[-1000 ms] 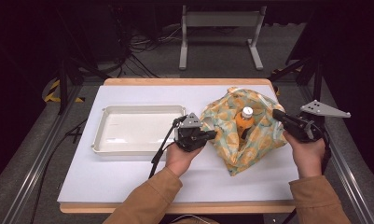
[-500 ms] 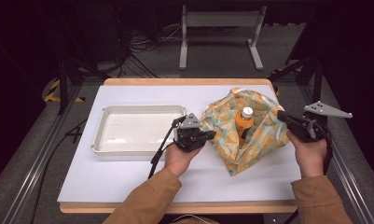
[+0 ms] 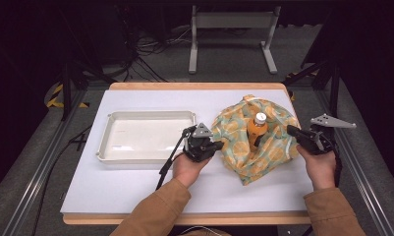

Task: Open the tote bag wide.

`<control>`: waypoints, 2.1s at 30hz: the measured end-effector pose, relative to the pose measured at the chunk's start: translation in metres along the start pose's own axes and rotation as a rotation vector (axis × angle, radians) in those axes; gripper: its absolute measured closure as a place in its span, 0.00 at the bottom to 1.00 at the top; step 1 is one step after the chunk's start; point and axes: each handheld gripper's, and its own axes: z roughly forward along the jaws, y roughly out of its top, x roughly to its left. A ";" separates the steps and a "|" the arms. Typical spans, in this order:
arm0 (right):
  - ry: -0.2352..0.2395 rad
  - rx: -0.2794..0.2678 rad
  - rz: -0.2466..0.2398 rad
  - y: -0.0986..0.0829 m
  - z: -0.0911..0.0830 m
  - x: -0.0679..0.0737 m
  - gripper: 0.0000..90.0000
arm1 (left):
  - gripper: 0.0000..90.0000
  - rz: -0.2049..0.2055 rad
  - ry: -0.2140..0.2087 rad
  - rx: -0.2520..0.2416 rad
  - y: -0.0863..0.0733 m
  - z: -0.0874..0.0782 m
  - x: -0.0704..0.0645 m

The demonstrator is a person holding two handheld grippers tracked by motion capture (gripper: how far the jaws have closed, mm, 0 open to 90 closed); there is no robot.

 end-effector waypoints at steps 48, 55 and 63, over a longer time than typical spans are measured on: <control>0.097 -0.056 -0.058 0.017 -0.025 0.010 0.78 | 0.98 -0.003 0.003 0.048 -0.015 0.011 -0.001; 0.145 -0.062 -0.090 0.043 -0.004 0.016 0.98 | 0.98 0.005 -0.004 0.046 -0.014 0.011 -0.002; 0.184 -0.036 -0.141 0.053 0.040 0.020 1.00 | 0.95 0.003 -0.013 0.040 -0.014 0.008 -0.003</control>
